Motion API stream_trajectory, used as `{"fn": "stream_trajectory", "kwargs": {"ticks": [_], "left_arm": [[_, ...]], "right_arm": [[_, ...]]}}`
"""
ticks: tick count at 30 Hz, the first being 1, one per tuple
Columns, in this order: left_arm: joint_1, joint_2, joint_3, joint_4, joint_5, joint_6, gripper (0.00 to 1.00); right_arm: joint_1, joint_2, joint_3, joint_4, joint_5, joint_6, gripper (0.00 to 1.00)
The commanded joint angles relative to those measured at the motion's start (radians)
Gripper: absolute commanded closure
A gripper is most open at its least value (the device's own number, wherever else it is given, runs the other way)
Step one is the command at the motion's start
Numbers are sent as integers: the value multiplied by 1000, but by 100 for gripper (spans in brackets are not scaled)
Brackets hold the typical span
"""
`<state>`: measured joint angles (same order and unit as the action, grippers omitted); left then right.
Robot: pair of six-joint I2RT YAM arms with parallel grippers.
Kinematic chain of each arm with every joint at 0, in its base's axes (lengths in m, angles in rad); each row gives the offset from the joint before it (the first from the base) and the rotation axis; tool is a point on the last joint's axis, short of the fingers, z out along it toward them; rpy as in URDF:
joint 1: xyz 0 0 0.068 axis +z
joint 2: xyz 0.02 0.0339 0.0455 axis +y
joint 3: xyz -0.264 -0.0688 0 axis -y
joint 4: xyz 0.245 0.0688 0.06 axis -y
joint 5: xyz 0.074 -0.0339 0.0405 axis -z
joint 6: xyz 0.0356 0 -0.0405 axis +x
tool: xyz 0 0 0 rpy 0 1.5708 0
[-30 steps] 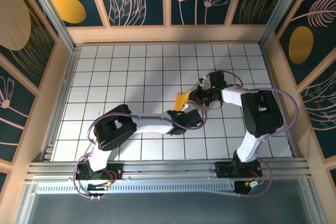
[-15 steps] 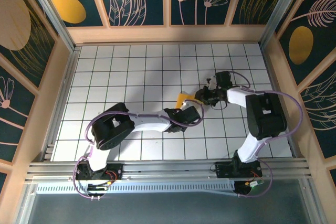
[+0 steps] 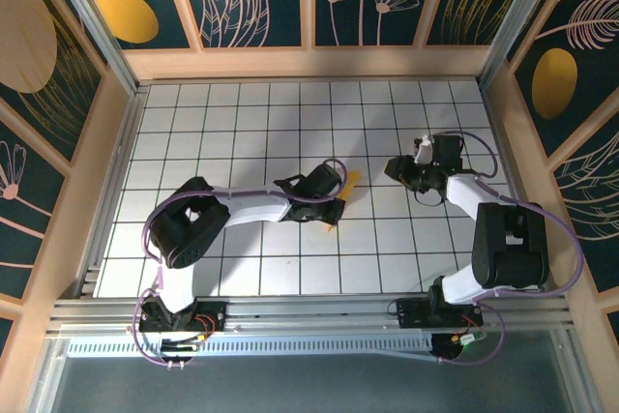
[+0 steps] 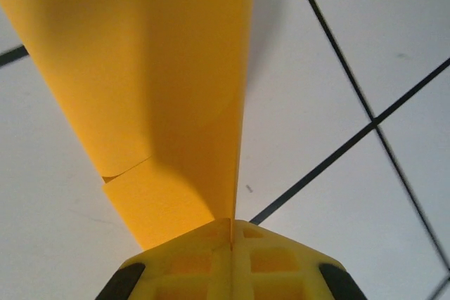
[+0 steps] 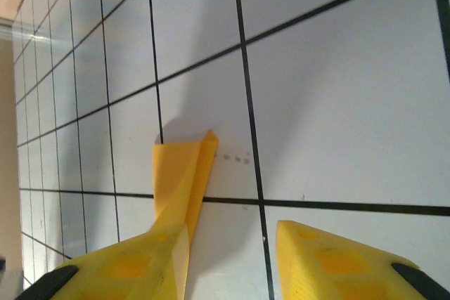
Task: Fold a paper plane with a square sheet of paper (fold left side to right side)
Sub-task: Fold the wing for the fifth time at the center of the table.
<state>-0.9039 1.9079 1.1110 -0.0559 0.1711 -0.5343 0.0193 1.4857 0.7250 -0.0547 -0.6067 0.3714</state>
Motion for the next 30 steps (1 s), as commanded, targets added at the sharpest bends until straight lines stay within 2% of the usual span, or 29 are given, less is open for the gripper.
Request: {"fn": "stream_trajectory", "kwargs": {"ticks": [1,5,10,20,30], "left_arm": [[55,-20,-58,160,218,-127,100],[98,-11,-109,297,317,-236,100],[110,5,-182,455,378,-333,100],[119,52,-280,739,436,-513,100],[119,94,-322,856,447,-591,100]], "right_arm": [[-1,-21,-39,49,-50,-46,62],[6,-22,-68,75,-77,-55,62],[31,-10,-81,102,-91,-58,62],[113,20,-84,157,-81,13,62],[168,26,-79,137,-14,82,63]]}}
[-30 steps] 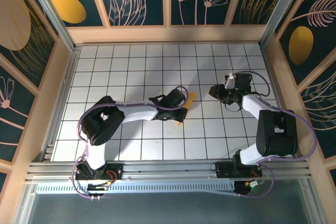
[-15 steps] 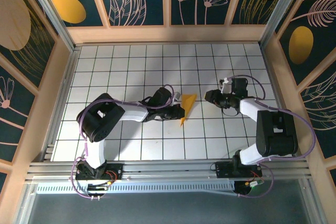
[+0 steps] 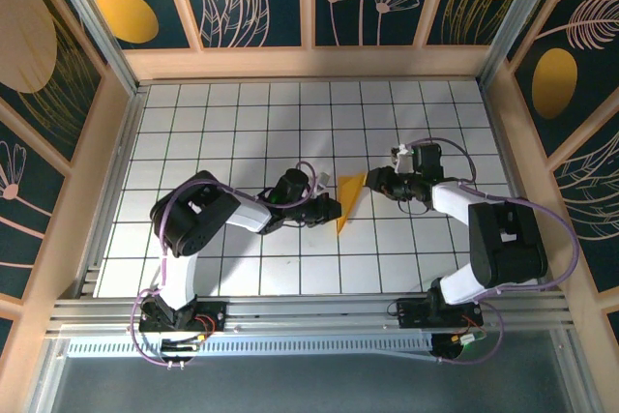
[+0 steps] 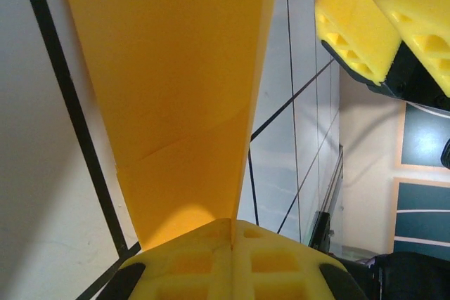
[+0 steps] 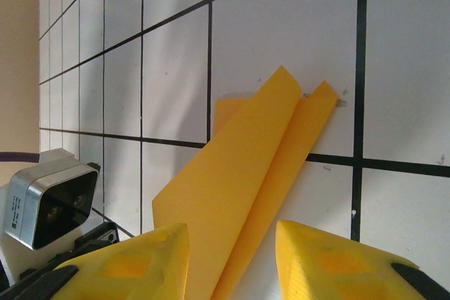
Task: Fold a paper plane with a square sheet of paper (fold left side to right side)
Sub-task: Fold the wing for the fifth time at the center of the table.
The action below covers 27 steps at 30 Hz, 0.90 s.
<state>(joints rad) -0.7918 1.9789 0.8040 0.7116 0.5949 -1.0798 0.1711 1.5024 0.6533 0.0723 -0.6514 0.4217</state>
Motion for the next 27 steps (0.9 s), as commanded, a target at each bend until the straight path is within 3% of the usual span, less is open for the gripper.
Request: {"fn": "stream_trajectory", "kwargs": {"ticks": [1,27], "left_arm": [[7,27,-20,100,24,-51,100],[6,116,-35,216,64,-143,100]], "right_arm": [[23,10,-7,8,38,38,63],[126,66,-21,15,148,172,68]]}}
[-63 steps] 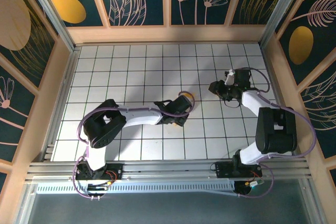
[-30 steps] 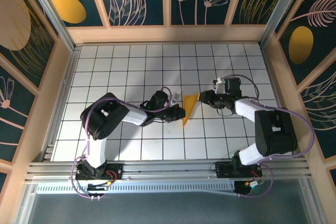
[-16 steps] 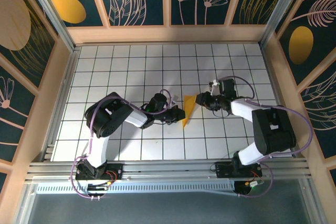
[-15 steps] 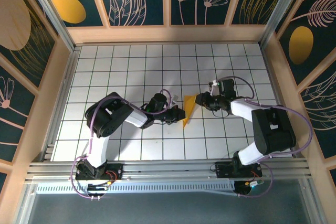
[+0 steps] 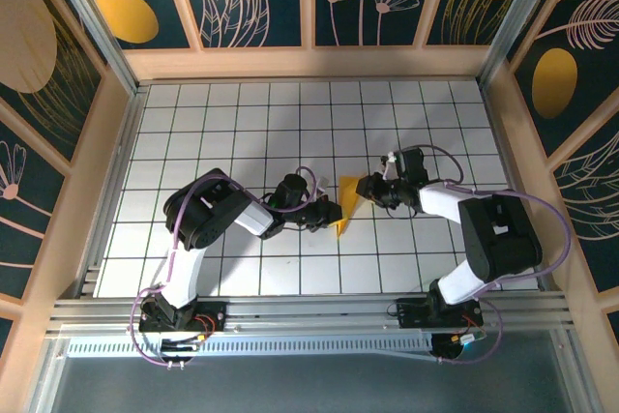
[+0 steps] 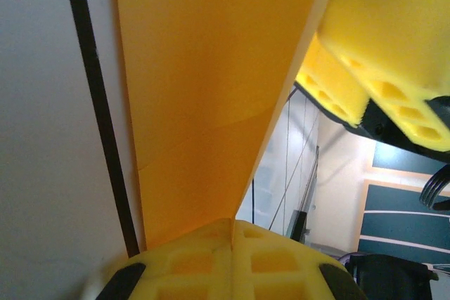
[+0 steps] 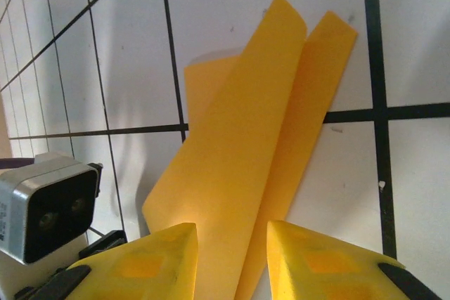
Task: Fold a paper plane with a square sheet of paper (fold left side to right side)
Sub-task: Fold the wing for the fifth time at the center of the table.
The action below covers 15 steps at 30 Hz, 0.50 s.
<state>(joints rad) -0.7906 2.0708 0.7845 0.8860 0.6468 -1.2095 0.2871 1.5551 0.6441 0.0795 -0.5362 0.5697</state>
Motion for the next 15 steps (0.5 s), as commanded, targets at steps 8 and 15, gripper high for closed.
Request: {"fn": "stream_trajectory", "kwargs": {"ticks": [8,15], "left_arm": [[5,33,-12,47,16,-18,100],[6,41,-10,44,17,-22,100]], "right_arm": [[32,29,-3,28,26,39,67],[51,55,21,37,28,43,67]]}}
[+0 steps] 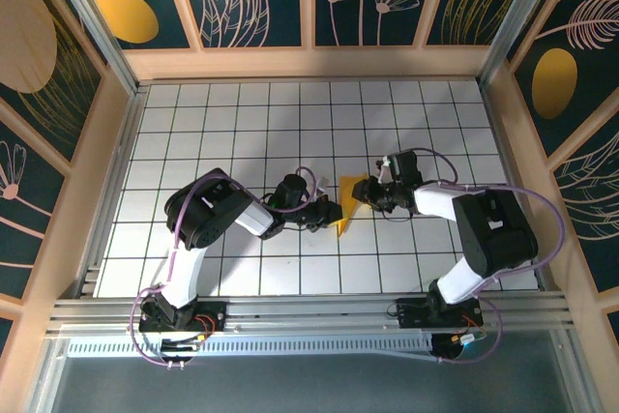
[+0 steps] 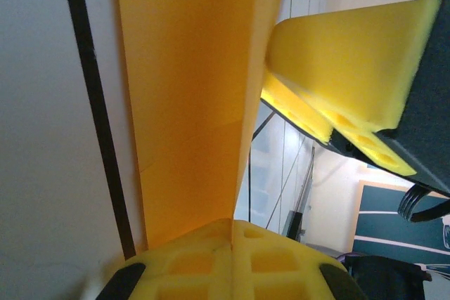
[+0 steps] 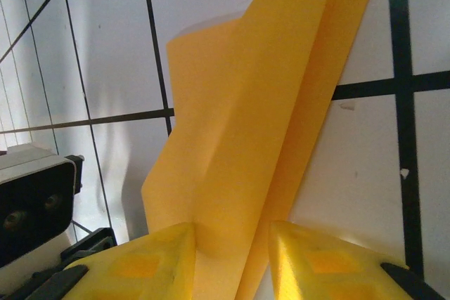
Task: Fold a paper plane with a square sheet of paper (fold left side to right side)
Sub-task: Fold the wing for the fifth time at the center of the table.
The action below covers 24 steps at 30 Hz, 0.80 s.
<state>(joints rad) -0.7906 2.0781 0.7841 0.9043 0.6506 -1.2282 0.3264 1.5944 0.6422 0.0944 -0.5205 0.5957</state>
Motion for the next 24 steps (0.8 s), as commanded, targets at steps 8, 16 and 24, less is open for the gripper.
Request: {"fn": "stream_trajectory", "kwargs": {"ticks": [8,16,24], "left_arm": [[5,27,-13,18,9,2,91],[23,-56,-21,-77,-33,63,70],[53,-40,24,-132,-25,82,65]], "right_arm": [[21,46,28,-1,37,0,67],[20,72,20,-29,71,-25,67],[22,76,26,-32,73,-31,67]]}}
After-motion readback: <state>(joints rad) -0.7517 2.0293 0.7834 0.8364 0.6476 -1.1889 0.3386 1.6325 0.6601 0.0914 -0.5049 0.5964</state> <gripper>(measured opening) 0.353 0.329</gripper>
